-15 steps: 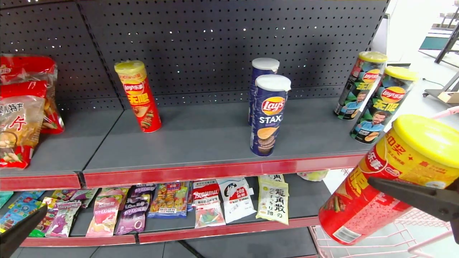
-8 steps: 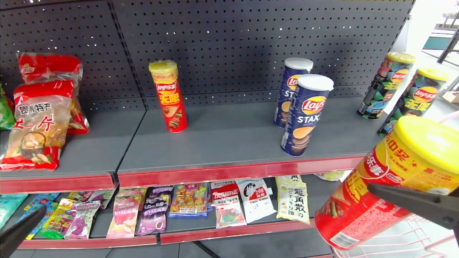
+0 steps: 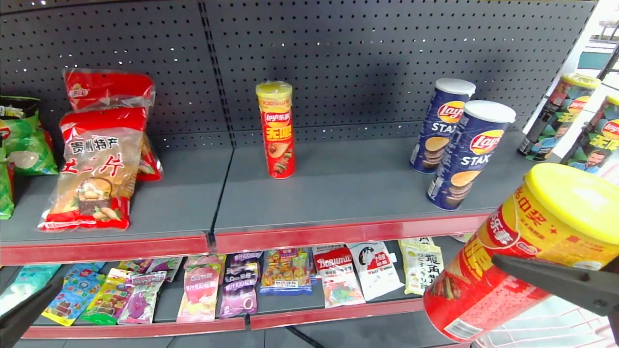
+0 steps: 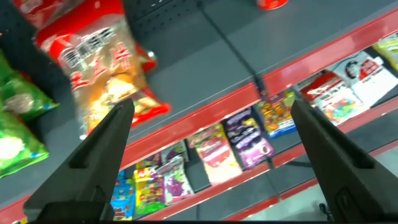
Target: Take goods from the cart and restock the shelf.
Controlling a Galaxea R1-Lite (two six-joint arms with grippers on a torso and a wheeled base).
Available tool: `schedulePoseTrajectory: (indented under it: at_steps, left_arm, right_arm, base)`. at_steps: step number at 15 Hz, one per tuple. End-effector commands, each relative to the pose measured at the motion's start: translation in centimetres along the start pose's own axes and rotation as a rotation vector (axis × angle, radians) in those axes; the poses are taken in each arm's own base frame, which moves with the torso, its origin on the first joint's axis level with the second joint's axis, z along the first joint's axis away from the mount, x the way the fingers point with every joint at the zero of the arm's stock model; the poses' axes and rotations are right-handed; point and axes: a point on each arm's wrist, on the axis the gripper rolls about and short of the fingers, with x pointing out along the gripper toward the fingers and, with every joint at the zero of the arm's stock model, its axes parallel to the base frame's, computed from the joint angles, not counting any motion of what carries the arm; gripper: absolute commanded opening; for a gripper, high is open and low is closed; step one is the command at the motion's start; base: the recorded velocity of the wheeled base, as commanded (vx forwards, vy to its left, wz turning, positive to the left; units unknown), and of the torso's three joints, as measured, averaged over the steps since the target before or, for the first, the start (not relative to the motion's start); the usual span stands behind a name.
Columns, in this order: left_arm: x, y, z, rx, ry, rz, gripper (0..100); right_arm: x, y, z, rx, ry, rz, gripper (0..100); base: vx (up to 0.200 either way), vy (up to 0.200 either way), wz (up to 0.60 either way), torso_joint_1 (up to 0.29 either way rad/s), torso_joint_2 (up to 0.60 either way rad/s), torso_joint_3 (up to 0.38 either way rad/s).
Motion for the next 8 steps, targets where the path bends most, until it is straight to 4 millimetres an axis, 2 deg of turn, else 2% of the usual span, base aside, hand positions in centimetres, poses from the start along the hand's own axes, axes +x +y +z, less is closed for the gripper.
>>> schedulePoseTrajectory:
  at_steps: [1, 5, 8]
  left_arm:
    - [0.00, 0.00, -0.01, 0.001, 0.000, 0.000, 100]
    - [-0.01, 0.01, 0.03, 0.001, -0.001, 0.001, 100]
    - [-0.04, 0.05, 0.12, 0.001, -0.006, 0.002, 100]
  right_arm:
    - [0.04, -0.01, -0.03, 0.000, 0.001, 0.002, 0]
    - [0.02, 0.03, -0.05, 0.000, 0.001, 0.003, 0]
    - [-0.06, 0.06, -0.12, 0.001, 0.002, 0.002, 0]
  base:
    - [0.000, 0.200, 0.00, 0.002, 0.00, 0.002]
    - [0.000, 0.200, 0.00, -0.001, 0.00, 0.002]
    - [0.000, 0.000, 0.00, 0.000, 0.00, 0.000]
